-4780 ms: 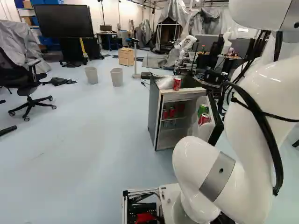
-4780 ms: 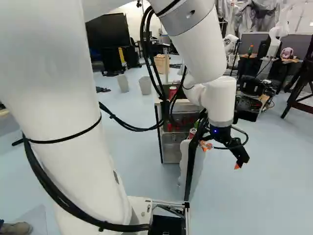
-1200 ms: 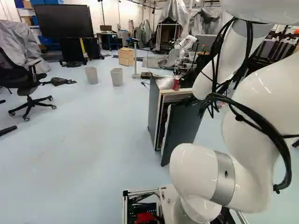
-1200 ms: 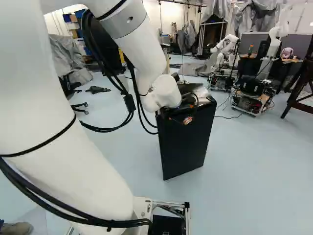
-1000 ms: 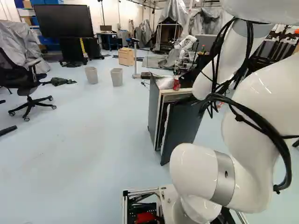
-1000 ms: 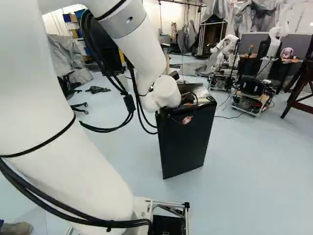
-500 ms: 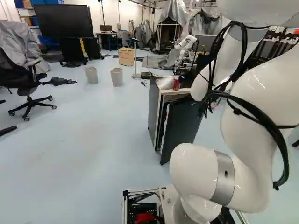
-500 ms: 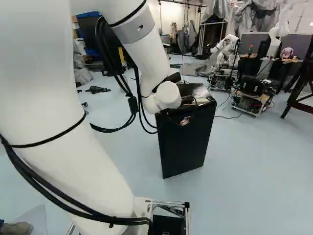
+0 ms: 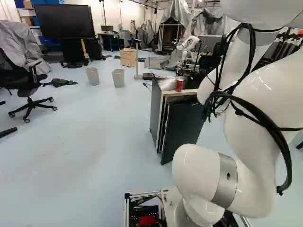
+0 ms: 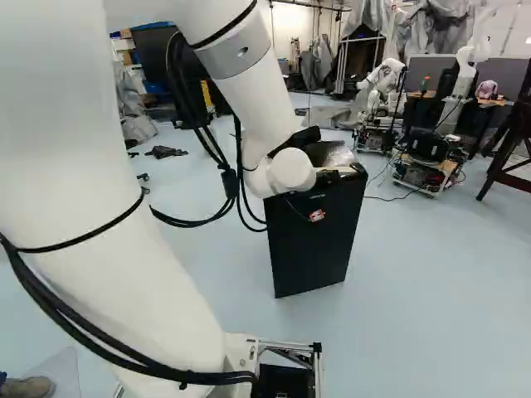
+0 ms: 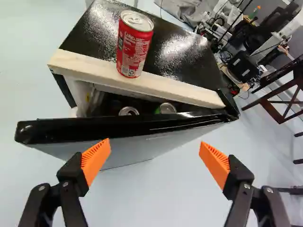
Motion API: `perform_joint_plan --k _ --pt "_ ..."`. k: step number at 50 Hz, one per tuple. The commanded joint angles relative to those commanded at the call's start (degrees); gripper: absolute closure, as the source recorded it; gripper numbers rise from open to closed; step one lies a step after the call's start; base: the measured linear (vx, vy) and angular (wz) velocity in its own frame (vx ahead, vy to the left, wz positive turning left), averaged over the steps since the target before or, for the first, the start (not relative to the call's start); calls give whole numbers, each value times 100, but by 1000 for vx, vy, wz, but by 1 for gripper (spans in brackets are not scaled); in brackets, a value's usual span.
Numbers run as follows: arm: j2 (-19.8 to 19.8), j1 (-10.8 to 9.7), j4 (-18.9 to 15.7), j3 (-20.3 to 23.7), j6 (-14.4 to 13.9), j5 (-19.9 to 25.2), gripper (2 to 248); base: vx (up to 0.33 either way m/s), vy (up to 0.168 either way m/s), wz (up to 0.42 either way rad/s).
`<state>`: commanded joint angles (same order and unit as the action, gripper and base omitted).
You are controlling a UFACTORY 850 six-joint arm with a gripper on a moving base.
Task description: Grab a drink from the fridge
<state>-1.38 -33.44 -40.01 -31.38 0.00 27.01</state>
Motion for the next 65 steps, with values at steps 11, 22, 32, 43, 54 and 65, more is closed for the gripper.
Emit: perform_joint_plan --k 11,22,32,43,54,65 --pt "193 -173 0 199 0 0 3 0 0 0" --pt "137 -198 0 216 0 45 3 0 0 0" --pt "-40 -200 0 183 0 136 3 0 0 0" --pt "-252 -201 0 137 0 246 3 0 0 0" --pt "-473 -202 0 85 0 374 3 0 0 0" --pt "-683 -199 0 35 0 495 3 0 0 0"
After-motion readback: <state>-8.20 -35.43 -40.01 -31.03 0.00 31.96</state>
